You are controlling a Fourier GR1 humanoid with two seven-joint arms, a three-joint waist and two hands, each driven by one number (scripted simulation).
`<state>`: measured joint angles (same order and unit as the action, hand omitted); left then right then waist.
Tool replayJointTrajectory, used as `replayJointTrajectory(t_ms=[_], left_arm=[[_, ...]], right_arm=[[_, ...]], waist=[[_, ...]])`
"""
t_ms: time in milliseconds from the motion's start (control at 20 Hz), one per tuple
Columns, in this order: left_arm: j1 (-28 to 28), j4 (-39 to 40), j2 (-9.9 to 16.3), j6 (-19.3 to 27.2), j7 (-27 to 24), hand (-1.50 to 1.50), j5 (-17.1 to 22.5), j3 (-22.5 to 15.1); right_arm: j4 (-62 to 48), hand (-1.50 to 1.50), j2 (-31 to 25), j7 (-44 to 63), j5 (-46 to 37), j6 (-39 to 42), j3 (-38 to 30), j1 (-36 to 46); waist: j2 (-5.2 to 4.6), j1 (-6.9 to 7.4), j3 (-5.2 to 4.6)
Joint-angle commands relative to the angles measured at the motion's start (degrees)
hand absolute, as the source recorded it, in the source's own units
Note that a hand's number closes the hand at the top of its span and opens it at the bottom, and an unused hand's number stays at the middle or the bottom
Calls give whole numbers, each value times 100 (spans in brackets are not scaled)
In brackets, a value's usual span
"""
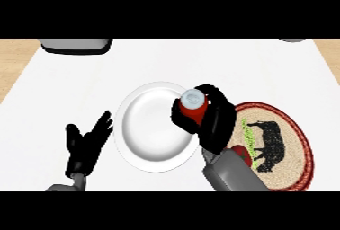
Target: Pick the can from the placemat and place it in the plate
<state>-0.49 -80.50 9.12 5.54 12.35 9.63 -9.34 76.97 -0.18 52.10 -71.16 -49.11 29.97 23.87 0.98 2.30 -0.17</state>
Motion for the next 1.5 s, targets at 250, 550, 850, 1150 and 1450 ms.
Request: replayJointTrajectory(t_ms=[250, 550, 850, 1150, 1450], left_arm=[[-187, -15, -46, 84, 67, 0, -21, 59], [52, -47, -73, -26, -75, 0, -55, -51], [-97, -144, 24, -69, 91, 0, -24, 16], [101, -217, -62, -108, 45, 0, -21, -51], [-130, -12, -68, -60, 13, 0, -25, 103]], right_arm=[[-628, 150, 16, 2532, -1850, -605, 392, 502], [-990, 150, 15, 2944, -2258, -821, 206, 637], [-1759, -150, 15, 2609, -191, 226, 113, 662], [-2724, -150, 16, 1601, 1314, -1188, 479, 1329], [-2635, -150, 16, 961, 1330, -2895, 604, 1346]], waist=[[-102, 21, 14], [-120, 15, 21], [-184, 161, 24], [-179, 146, 29], [-165, 62, 28]])
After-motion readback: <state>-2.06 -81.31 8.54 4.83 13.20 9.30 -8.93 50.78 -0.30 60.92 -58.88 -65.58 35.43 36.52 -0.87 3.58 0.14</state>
